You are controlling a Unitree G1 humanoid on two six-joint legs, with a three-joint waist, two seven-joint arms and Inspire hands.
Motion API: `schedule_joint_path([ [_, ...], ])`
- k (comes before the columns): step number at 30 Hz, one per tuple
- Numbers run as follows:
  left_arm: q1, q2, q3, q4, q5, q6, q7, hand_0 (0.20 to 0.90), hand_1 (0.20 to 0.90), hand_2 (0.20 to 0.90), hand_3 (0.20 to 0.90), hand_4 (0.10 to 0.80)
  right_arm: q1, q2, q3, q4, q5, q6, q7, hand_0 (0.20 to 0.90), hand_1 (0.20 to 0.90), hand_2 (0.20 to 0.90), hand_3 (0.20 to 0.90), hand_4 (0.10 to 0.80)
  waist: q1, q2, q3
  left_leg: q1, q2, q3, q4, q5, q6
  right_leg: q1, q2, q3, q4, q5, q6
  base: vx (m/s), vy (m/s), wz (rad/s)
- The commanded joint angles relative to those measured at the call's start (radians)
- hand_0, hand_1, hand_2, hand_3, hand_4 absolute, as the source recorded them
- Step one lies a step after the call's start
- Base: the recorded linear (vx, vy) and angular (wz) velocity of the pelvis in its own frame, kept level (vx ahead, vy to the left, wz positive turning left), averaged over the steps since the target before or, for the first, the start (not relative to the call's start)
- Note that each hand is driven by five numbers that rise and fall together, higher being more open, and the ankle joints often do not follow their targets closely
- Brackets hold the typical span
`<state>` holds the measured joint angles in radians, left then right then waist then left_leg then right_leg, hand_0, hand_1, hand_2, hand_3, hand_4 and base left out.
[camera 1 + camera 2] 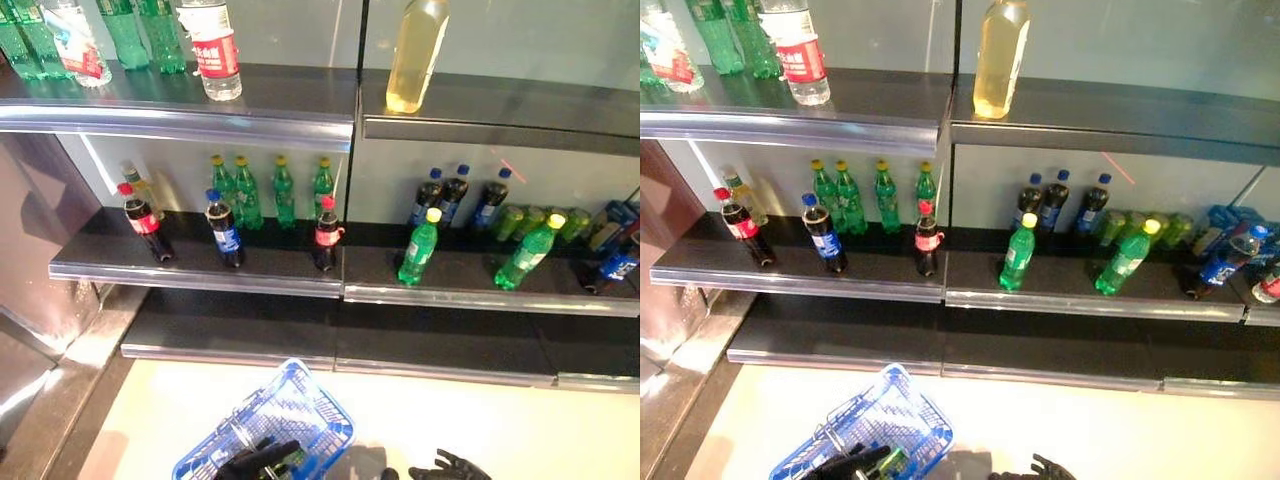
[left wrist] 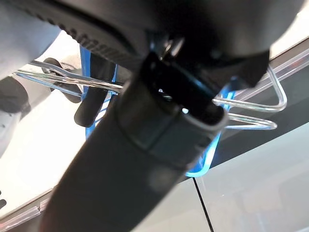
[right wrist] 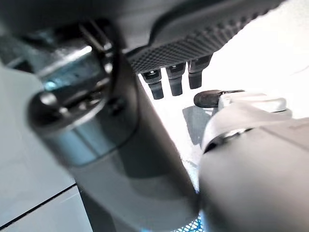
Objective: Pick up the drink and place into the basket.
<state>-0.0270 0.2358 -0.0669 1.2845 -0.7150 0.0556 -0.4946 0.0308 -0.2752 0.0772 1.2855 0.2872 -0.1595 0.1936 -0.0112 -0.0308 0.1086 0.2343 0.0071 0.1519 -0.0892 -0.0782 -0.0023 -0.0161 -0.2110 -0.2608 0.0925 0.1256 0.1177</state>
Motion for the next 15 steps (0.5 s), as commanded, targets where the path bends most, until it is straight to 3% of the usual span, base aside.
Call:
schedule_joint_path([
  [1,-0.026,0.052,-0.009,-0.050,-0.030,-0.051,-0.072,0.300,0.300,0.300,0.200,0.100,-0.035,-0.027,-0.014,-0.014,0.019,-0.040,0.022,0.900,0.900,0.900,0.900,0.800,-0.002,0.030,0.005,-0.092,-0.060,-0.059,0.002,0.060,0.008,-0.095,-0.016,0.089,0.354,0.073,0.074,0.033,0.141,0.28],
  [4,-0.021,0.060,-0.013,-0.053,-0.037,-0.048,-0.063,0.300,0.300,0.300,0.200,0.100,-0.046,-0.036,-0.013,-0.006,0.023,-0.039,0.038,0.900,0.900,0.900,0.900,0.800,-0.014,0.033,0.013,-0.083,-0.062,-0.071,0.002,0.059,-0.001,-0.145,0.023,0.091,0.306,0.069,0.071,0.073,0.042,0.24],
  [5,-0.023,0.062,-0.015,-0.052,-0.038,-0.048,-0.063,0.300,0.300,0.300,0.200,0.100,-0.050,-0.035,-0.010,-0.004,0.027,-0.037,0.039,0.900,0.900,0.900,0.900,0.800,-0.017,0.028,0.016,-0.080,-0.066,-0.076,0.002,0.058,-0.004,-0.138,0.046,0.081,0.263,0.051,0.068,0.160,-0.060,0.11],
  [6,-0.031,0.068,-0.021,-0.045,-0.028,-0.047,-0.075,0.300,0.300,0.300,0.200,0.100,-0.054,-0.032,-0.002,0.003,0.043,-0.039,0.037,0.900,0.900,0.900,0.900,0.800,-0.024,0.013,0.018,-0.073,-0.082,-0.088,0.002,0.049,-0.009,-0.132,0.098,0.060,0.129,0.027,0.067,0.189,-0.077,0.17],
  [8,-0.041,0.071,-0.026,-0.041,-0.014,-0.043,-0.082,0.300,0.300,0.300,0.200,0.100,-0.050,-0.027,0.005,0.002,0.059,-0.043,0.032,0.900,0.900,0.900,0.900,0.800,-0.034,0.008,0.024,-0.062,-0.094,-0.104,0.002,0.041,-0.008,-0.144,0.132,0.052,0.045,0.027,0.066,0.259,-0.118,0.34],
  [11,-0.038,0.081,-0.032,-0.040,-0.004,-0.035,-0.096,0.300,0.300,0.300,0.200,0.100,-0.032,-0.023,0.007,0.010,0.057,-0.054,0.042,0.900,0.900,0.900,0.900,0.800,-0.077,0.020,0.034,-0.031,-0.110,-0.163,0.002,0.027,0.011,-0.242,0.189,0.140,0.047,0.058,0.056,0.334,-0.158,0.71],
  [15,-0.036,0.075,-0.039,-0.045,0.011,-0.033,-0.114,0.300,0.300,0.300,0.200,0.100,-0.019,-0.027,0.001,0.018,0.053,-0.049,0.029,0.900,0.900,0.900,0.900,0.800,-0.088,0.025,0.017,-0.019,-0.124,-0.210,0.002,0.018,0.017,-0.169,0.221,0.174,-0.009,0.021,0.014,0.288,-0.153,0.59],
])
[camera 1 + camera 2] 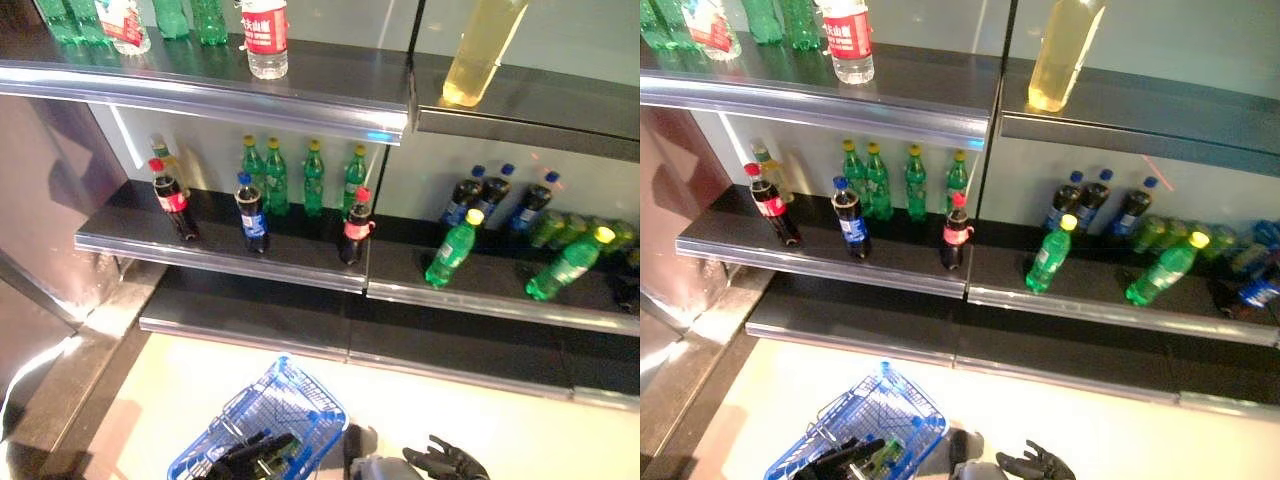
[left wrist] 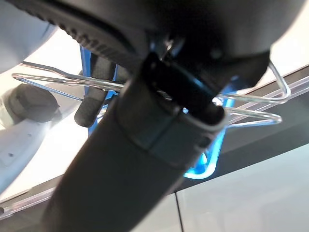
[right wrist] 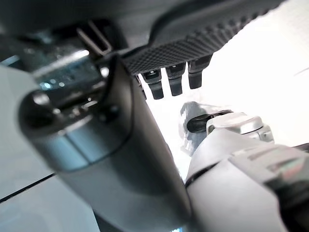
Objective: Pick up the drink and place into the basket.
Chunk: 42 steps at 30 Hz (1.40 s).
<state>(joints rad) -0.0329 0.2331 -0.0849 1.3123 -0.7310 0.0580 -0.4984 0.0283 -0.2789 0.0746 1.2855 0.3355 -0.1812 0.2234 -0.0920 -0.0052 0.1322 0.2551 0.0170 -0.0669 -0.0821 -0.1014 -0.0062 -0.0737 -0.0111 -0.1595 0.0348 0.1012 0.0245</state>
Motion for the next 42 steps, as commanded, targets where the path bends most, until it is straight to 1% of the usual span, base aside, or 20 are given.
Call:
schedule_joint_path([
  [1,-0.027,0.074,-0.020,-0.078,0.035,-0.036,-0.122,0.300,0.300,0.300,0.200,0.100,-0.015,-0.026,0.002,0.020,0.000,-0.028,-0.002,0.900,0.900,0.900,0.900,0.800,-0.008,0.002,-0.013,-0.038,-0.137,0.004,-0.001,0.041,0.019,-0.087,0.025,0.077,0.033,0.039,0.098,0.201,-0.097,0.31],
  [4,-0.021,0.059,-0.031,-0.095,0.037,-0.045,-0.140,0.300,0.300,0.300,0.200,0.100,-0.021,-0.032,-0.004,0.018,0.004,-0.034,-0.003,0.900,0.900,0.900,0.900,0.800,-0.011,0.012,-0.026,-0.042,-0.133,0.039,0.051,0.018,0.005,-0.029,0.034,0.075,0.022,0.005,0.073,0.196,-0.094,0.32],
  [7,-0.030,0.038,-0.052,-0.143,0.025,-0.032,-0.108,0.300,0.300,0.300,0.200,0.100,-0.016,-0.035,-0.004,-0.018,0.006,-0.039,0.004,0.900,0.900,0.900,0.900,0.800,-0.010,0.016,-0.025,-0.137,-0.110,0.092,0.228,0.131,-0.056,0.052,0.032,0.064,-0.017,-0.023,0.047,0.107,-0.049,0.33],
  [8,-0.037,0.033,-0.058,-0.163,0.019,-0.020,-0.098,0.300,0.300,0.300,0.200,0.100,-0.017,-0.040,-0.004,-0.029,0.004,-0.037,0.002,0.900,0.900,0.900,0.900,0.800,-0.008,0.016,-0.018,-0.187,-0.086,0.128,0.302,0.183,-0.084,0.073,0.024,0.057,-0.017,-0.038,0.037,0.052,0.019,0.49],
  [9,-0.043,0.029,-0.064,-0.178,0.013,-0.010,-0.090,0.300,0.300,0.300,0.200,0.100,-0.019,-0.043,-0.004,-0.034,0.014,-0.037,-0.005,0.900,0.900,0.900,0.900,0.800,-0.006,0.015,-0.011,-0.218,-0.048,0.163,0.329,0.207,-0.100,0.087,0.016,0.052,-0.012,-0.056,0.031,0.035,0.055,0.52],
  [10,-0.045,0.028,-0.065,-0.184,0.012,-0.007,-0.089,0.300,0.300,0.300,0.200,0.100,-0.023,-0.044,-0.008,-0.032,0.018,-0.037,-0.009,0.900,0.900,0.900,0.900,0.800,-0.007,0.014,-0.007,-0.222,0.000,0.198,0.312,0.211,-0.107,0.097,0.009,0.048,-0.009,-0.066,0.030,0.038,0.096,0.33],
  [11,-0.049,0.028,-0.066,-0.189,0.007,-0.004,-0.086,0.300,0.300,0.300,0.200,0.100,-0.029,-0.047,-0.016,-0.026,0.022,-0.037,-0.010,0.900,0.900,0.900,0.900,0.800,-0.009,0.009,-0.006,-0.217,0.042,0.227,0.277,0.196,-0.104,0.104,-0.006,0.041,-0.007,-0.075,0.031,0.038,0.135,0.12],
  [12,-0.053,0.028,-0.065,-0.192,0.000,-0.005,-0.082,0.300,0.300,0.300,0.200,0.100,-0.037,-0.050,-0.021,-0.019,0.020,-0.038,-0.006,0.900,0.900,0.900,0.900,0.800,-0.009,0.005,-0.003,-0.200,0.063,0.238,0.230,0.175,-0.093,0.108,-0.020,0.039,-0.005,-0.082,0.036,0.037,0.179,0.10],
  [13,-0.056,0.026,-0.060,-0.195,-0.006,-0.008,-0.073,0.300,0.300,0.300,0.200,0.100,-0.044,-0.054,-0.025,-0.018,0.009,-0.034,0.002,0.900,0.900,0.900,0.900,0.800,-0.009,0.001,-0.005,-0.184,0.072,0.244,0.179,0.147,-0.077,0.105,-0.033,0.038,-0.005,-0.084,0.041,0.042,0.264,0.26],
  [14,-0.062,0.026,-0.055,-0.196,-0.009,-0.010,-0.074,0.300,0.300,0.300,0.200,0.100,-0.050,-0.060,-0.019,-0.015,0.008,-0.035,0.002,0.900,0.900,0.900,0.900,0.800,-0.006,0.004,-0.009,-0.172,0.102,0.230,0.072,0.156,-0.075,0.104,-0.041,0.050,0.002,-0.097,0.046,0.037,0.303,0.28],
  [16,-0.067,0.022,-0.049,-0.193,-0.006,-0.014,-0.074,0.300,0.300,0.300,0.200,0.100,-0.055,-0.070,-0.015,-0.016,0.026,-0.028,-0.012,0.900,0.900,0.900,0.900,0.800,0.007,0.010,-0.005,-0.193,0.121,0.173,0.048,0.187,-0.088,0.104,-0.047,0.066,0.034,-0.125,0.044,0.044,0.276,0.16],
  [17,-0.067,0.016,-0.046,-0.184,-0.003,-0.023,-0.077,0.300,0.300,0.300,0.200,0.100,-0.061,-0.074,-0.014,-0.012,0.040,-0.023,-0.022,0.900,0.900,0.900,0.900,0.800,0.012,0.012,-0.003,-0.214,0.123,0.146,0.083,0.187,-0.092,0.103,-0.052,0.076,0.053,-0.141,0.041,0.065,0.259,0.00],
  [18,-0.066,0.011,-0.047,-0.179,-0.010,-0.030,-0.076,0.300,0.300,0.300,0.200,0.100,-0.065,-0.076,-0.014,-0.010,0.044,-0.018,-0.032,0.900,0.900,0.900,0.900,0.800,0.016,0.015,-0.004,-0.209,0.122,0.142,0.086,0.171,-0.095,0.103,-0.065,0.071,0.066,-0.153,0.046,0.063,0.228,-0.14],
  [19,-0.065,0.010,-0.048,-0.179,-0.013,-0.030,-0.075,0.300,0.300,0.300,0.200,0.100,-0.066,-0.076,-0.014,-0.010,0.043,-0.016,-0.034,0.900,0.900,0.900,0.900,0.800,0.016,0.016,-0.004,-0.204,0.122,0.145,0.082,0.167,-0.096,0.104,-0.069,0.068,0.069,-0.156,0.048,0.095,0.306,-0.19],
  [20,-0.065,0.013,-0.049,-0.179,-0.016,-0.022,-0.070,0.300,0.300,0.300,0.200,0.100,-0.062,-0.078,-0.030,0.000,0.029,-0.019,-0.027,0.900,0.900,0.900,0.900,0.800,0.012,0.026,-0.011,-0.176,0.122,0.159,0.040,0.164,-0.098,0.097,-0.087,0.044,0.089,-0.164,0.063,0.077,0.228,-0.13],
  [21,-0.065,0.016,-0.049,-0.178,-0.015,-0.020,-0.070,0.300,0.300,0.300,0.200,0.100,-0.060,-0.079,-0.034,0.002,0.028,-0.021,-0.025,0.900,0.900,0.900,0.900,0.800,0.012,0.027,-0.013,-0.170,0.120,0.162,0.031,0.163,-0.098,0.097,-0.092,0.038,0.091,-0.164,0.066,0.102,0.269,-0.16],
  [23,-0.064,0.033,-0.049,-0.166,-0.025,-0.013,-0.064,0.300,0.300,0.300,0.200,0.100,-0.043,-0.075,-0.042,0.002,0.025,-0.032,-0.008,0.900,0.900,0.900,0.900,0.800,0.008,0.027,-0.020,-0.152,0.100,0.153,0.011,0.149,-0.092,0.098,-0.105,0.029,0.094,-0.159,0.081,0.085,0.175,-0.09],
  [26,-0.066,0.047,-0.037,-0.139,-0.049,-0.024,-0.069,0.300,0.300,0.300,0.200,0.100,-0.030,-0.063,-0.026,-0.003,0.006,-0.048,0.006,0.900,0.900,0.900,0.900,0.800,0.006,0.019,-0.026,-0.144,0.087,0.158,0.008,0.134,-0.080,0.100,-0.103,0.040,0.081,-0.151,0.089,0.057,0.080,0.09],
  [30,-0.063,0.056,-0.019,-0.112,-0.057,-0.033,-0.060,0.300,0.300,0.300,0.200,0.100,-0.022,-0.041,-0.004,-0.005,0.004,-0.052,0.004,0.900,0.900,0.900,0.900,0.800,0.011,0.006,-0.032,-0.139,0.085,0.167,-0.001,0.130,-0.068,0.115,-0.093,0.052,0.052,-0.139,0.095,0.056,0.016,0.00],
  [42,-0.037,0.054,0.015,-0.075,-0.036,-0.041,-0.072,0.300,0.300,0.300,0.200,0.100,-0.030,-0.032,0.008,0.010,-0.004,-0.047,-0.002,0.900,0.900,0.900,0.900,0.800,0.038,-0.018,-0.051,-0.156,0.085,0.183,-0.005,0.136,-0.072,0.164,-0.079,0.029,-0.040,-0.103,0.092,0.054,0.022,-0.01],
])
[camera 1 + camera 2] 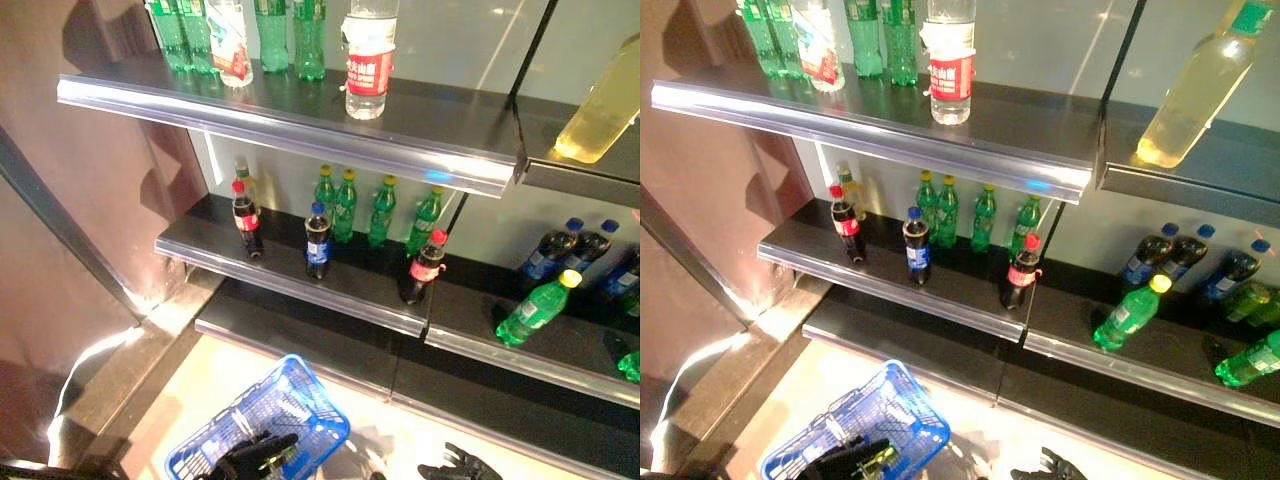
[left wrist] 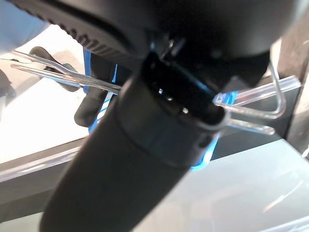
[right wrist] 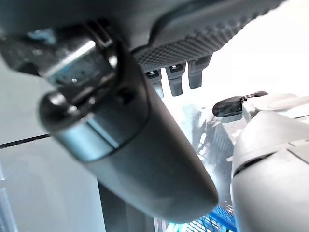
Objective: Pick up the drink and place into the basket.
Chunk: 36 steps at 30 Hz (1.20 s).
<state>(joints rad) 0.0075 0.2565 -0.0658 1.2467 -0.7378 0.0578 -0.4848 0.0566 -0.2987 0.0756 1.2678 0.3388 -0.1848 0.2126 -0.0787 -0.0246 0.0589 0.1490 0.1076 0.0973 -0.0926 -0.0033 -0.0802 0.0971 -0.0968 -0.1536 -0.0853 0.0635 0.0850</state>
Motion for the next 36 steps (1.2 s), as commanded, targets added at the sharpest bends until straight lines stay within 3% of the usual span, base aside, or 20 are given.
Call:
schedule_joint_path([
  [1,-0.077,0.029,-0.004,-0.009,-0.031,-0.042,-0.086,0.300,0.300,0.300,0.200,0.100,-0.059,-0.013,0.008,0.027,-0.007,-0.041,0.008,0.900,0.900,0.900,0.900,0.800,0.026,0.000,0.022,-0.050,-0.006,0.019,0.005,0.037,0.002,-0.005,0.006,0.021,0.078,-0.066,0.031,0.038,0.010,0.01],
  [29,-0.037,0.033,0.031,0.016,-0.028,-0.036,-0.087,0.300,0.300,0.300,0.200,0.100,-0.056,-0.019,0.005,0.040,-0.029,-0.012,-0.001,0.900,0.900,0.900,0.900,0.800,0.070,0.004,0.011,-0.046,-0.042,-0.015,0.005,0.017,0.005,0.038,-0.005,-0.042,0.029,-0.055,0.037,0.032,0.010,0.03],
  [32,-0.048,0.030,0.008,-0.006,-0.063,-0.050,-0.089,0.300,0.300,0.300,0.200,0.100,-0.066,-0.026,0.021,0.025,-0.018,-0.007,-0.009,0.900,0.900,0.900,0.900,0.800,0.072,0.010,0.048,-0.094,-0.033,-0.001,0.005,0.040,-0.003,-0.007,-0.017,-0.056,0.014,-0.023,0.044,-0.055,0.021,0.00],
  [36,-0.146,0.028,-0.038,-0.047,-0.129,-0.067,-0.076,0.300,0.300,0.300,0.200,0.100,-0.144,-0.032,0.045,0.005,0.050,-0.015,-0.038,0.900,0.900,0.900,0.900,0.800,0.074,0.023,0.138,-0.201,-0.021,0.011,0.005,0.083,-0.007,-0.131,-0.028,-0.066,0.047,0.004,0.042,-0.260,0.011,0.04],
])
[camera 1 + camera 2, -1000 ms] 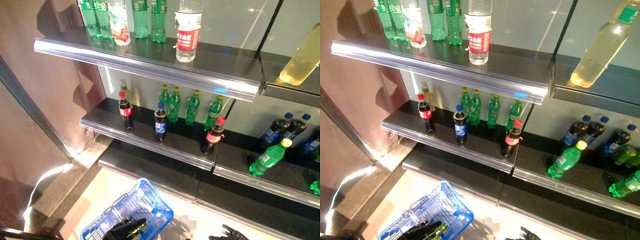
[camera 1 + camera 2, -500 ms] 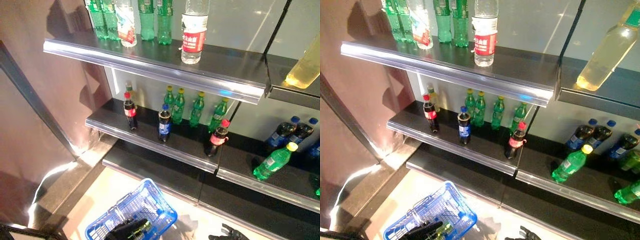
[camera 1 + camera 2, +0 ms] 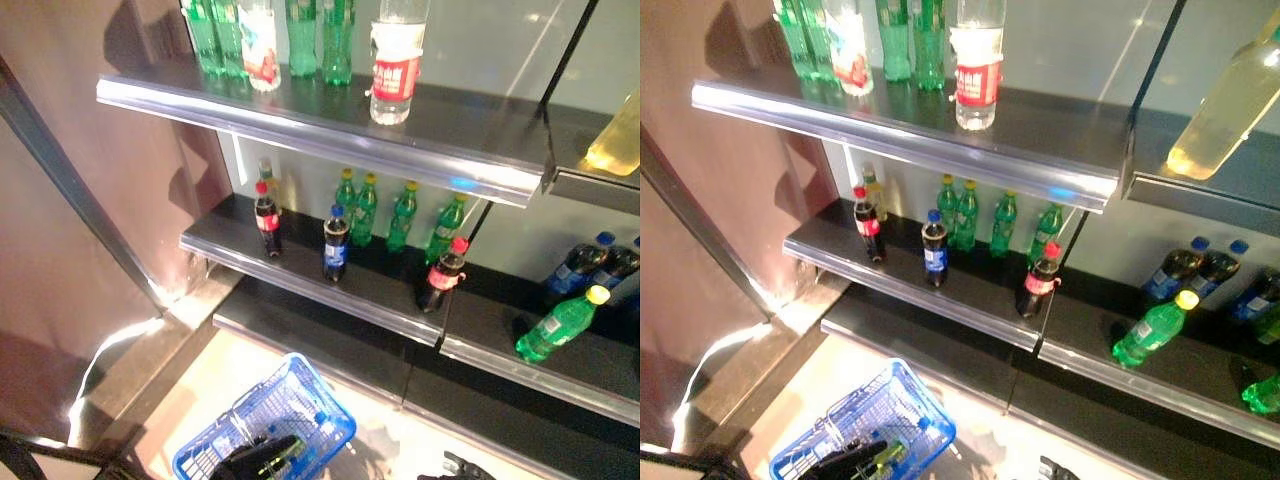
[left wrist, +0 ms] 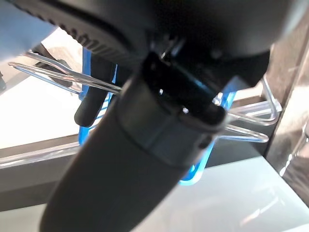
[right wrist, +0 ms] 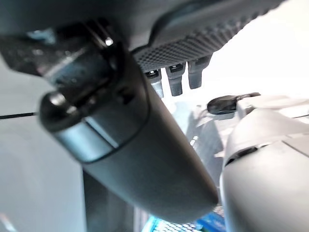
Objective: Pick up the drink and place into the basket.
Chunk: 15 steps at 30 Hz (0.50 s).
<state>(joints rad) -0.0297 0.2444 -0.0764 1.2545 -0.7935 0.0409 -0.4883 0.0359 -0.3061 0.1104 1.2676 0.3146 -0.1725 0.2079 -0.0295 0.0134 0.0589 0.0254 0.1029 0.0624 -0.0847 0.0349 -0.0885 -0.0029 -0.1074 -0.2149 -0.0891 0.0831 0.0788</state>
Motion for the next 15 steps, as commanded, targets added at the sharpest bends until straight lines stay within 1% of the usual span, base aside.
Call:
schedule_joint_path([
  [1,-0.133,0.040,-0.038,-0.070,-0.085,-0.054,-0.070,0.300,0.300,0.300,0.200,0.100,-0.143,-0.027,0.013,-0.004,0.086,-0.027,-0.040,0.900,0.900,0.900,0.900,0.800,0.023,-0.011,0.162,-0.106,-0.015,0.043,-0.003,0.056,0.000,-0.065,-0.016,-0.001,0.063,-0.013,0.045,-0.261,-0.001,0.12],
  [3,-0.164,0.040,-0.055,-0.094,-0.106,-0.057,-0.063,0.300,0.300,0.300,0.200,0.100,-0.168,-0.034,0.022,-0.018,0.102,-0.029,-0.048,0.900,0.900,0.900,0.900,0.800,0.020,-0.004,0.194,-0.146,-0.016,0.035,-0.003,0.070,-0.002,-0.113,-0.013,0.008,0.076,-0.007,0.040,-0.257,-0.005,0.14],
  [4,-0.203,0.037,-0.075,-0.129,-0.135,-0.061,-0.047,0.300,0.300,0.300,0.200,0.100,-0.203,-0.044,0.036,-0.034,0.125,-0.037,-0.057,0.900,0.900,0.900,0.900,0.800,0.019,0.004,0.237,-0.197,-0.021,0.020,-0.003,0.086,-0.004,-0.166,-0.010,0.020,0.086,0.001,0.034,-0.268,-0.016,0.21],
  [5,-0.213,0.037,-0.082,-0.138,-0.142,-0.062,-0.046,0.300,0.300,0.300,0.200,0.100,-0.211,-0.046,0.040,-0.038,0.131,-0.040,-0.060,0.900,0.900,0.900,0.900,0.800,0.018,0.006,0.247,-0.212,-0.025,0.016,-0.003,0.091,-0.005,-0.183,-0.010,0.024,0.086,0.006,0.033,-0.261,-0.024,0.25],
  [6,-0.226,0.040,-0.093,-0.149,-0.152,-0.061,-0.051,0.300,0.300,0.300,0.200,0.100,-0.220,-0.053,0.046,-0.045,0.142,-0.049,-0.064,0.900,0.900,0.900,0.900,0.800,0.015,0.009,0.262,-0.234,-0.033,0.006,-0.003,0.097,-0.004,-0.212,-0.014,0.035,0.085,0.017,0.035,-0.185,-0.002,0.29],
  [7,-0.233,0.036,-0.104,-0.168,-0.162,-0.069,-0.049,0.300,0.300,0.300,0.200,0.100,-0.238,-0.063,0.054,-0.054,0.149,-0.057,-0.069,0.900,0.900,0.900,0.900,0.800,0.014,0.013,0.283,-0.257,-0.042,-0.005,-0.003,0.098,0.004,-0.255,-0.018,0.059,0.099,0.022,0.041,-0.175,0.005,0.21],
  [8,-0.235,0.035,-0.107,-0.173,-0.162,-0.070,-0.047,0.300,0.300,0.300,0.200,0.100,-0.244,-0.065,0.058,-0.058,0.152,-0.059,-0.071,0.900,0.900,0.900,0.900,0.800,0.014,0.015,0.289,-0.264,-0.042,-0.007,-0.001,0.098,0.005,-0.265,-0.018,0.064,0.107,0.020,0.041,-0.226,0.007,0.15],
  [9,-0.244,0.036,-0.124,-0.188,-0.172,-0.078,-0.043,0.300,0.300,0.300,0.200,0.100,-0.261,-0.072,0.062,-0.072,0.162,-0.075,-0.076,0.900,0.900,0.900,0.900,0.800,0.012,0.016,0.306,-0.290,-0.051,-0.004,0.012,0.096,0.016,-0.298,-0.018,0.068,0.129,0.018,0.039,-0.198,-0.007,0.02],
  [11,-0.253,0.040,-0.138,-0.197,-0.186,-0.084,-0.038,0.300,0.300,0.300,0.200,0.100,-0.278,-0.079,0.070,-0.086,0.175,-0.090,-0.081,0.900,0.900,0.900,0.900,0.800,0.016,0.015,0.319,-0.324,-0.065,-0.017,0.048,0.087,0.024,-0.337,-0.019,0.081,0.162,0.012,0.036,-0.212,-0.010,0.02],
  [12,-0.263,0.044,-0.145,-0.212,-0.194,-0.082,-0.024,0.300,0.300,0.300,0.200,0.100,-0.293,-0.083,0.081,-0.101,0.187,-0.106,-0.090,0.900,0.900,0.900,0.900,0.800,0.020,0.014,0.333,-0.371,-0.077,-0.031,0.108,0.075,0.027,-0.375,-0.022,0.086,0.213,-0.001,0.034,-0.198,-0.011,0.02],
  [14,-0.270,0.050,-0.150,-0.213,-0.202,-0.081,-0.024,0.300,0.300,0.300,0.200,0.100,-0.303,-0.088,0.088,-0.116,0.198,-0.127,-0.088,0.900,0.900,0.900,0.900,0.800,0.022,0.010,0.339,-0.418,-0.089,-0.041,0.183,0.054,0.030,-0.408,-0.032,0.084,0.257,-0.015,0.031,-0.165,-0.005,0.06],
  [15,-0.273,0.053,-0.151,-0.215,-0.204,-0.077,-0.022,0.300,0.300,0.300,0.200,0.100,-0.312,-0.091,0.098,-0.132,0.199,-0.140,-0.088,0.900,0.900,0.900,0.900,0.800,0.022,0.004,0.344,-0.446,-0.098,-0.049,0.242,0.034,0.031,-0.428,-0.040,0.088,0.286,-0.023,0.031,-0.123,0.005,0.10],
])
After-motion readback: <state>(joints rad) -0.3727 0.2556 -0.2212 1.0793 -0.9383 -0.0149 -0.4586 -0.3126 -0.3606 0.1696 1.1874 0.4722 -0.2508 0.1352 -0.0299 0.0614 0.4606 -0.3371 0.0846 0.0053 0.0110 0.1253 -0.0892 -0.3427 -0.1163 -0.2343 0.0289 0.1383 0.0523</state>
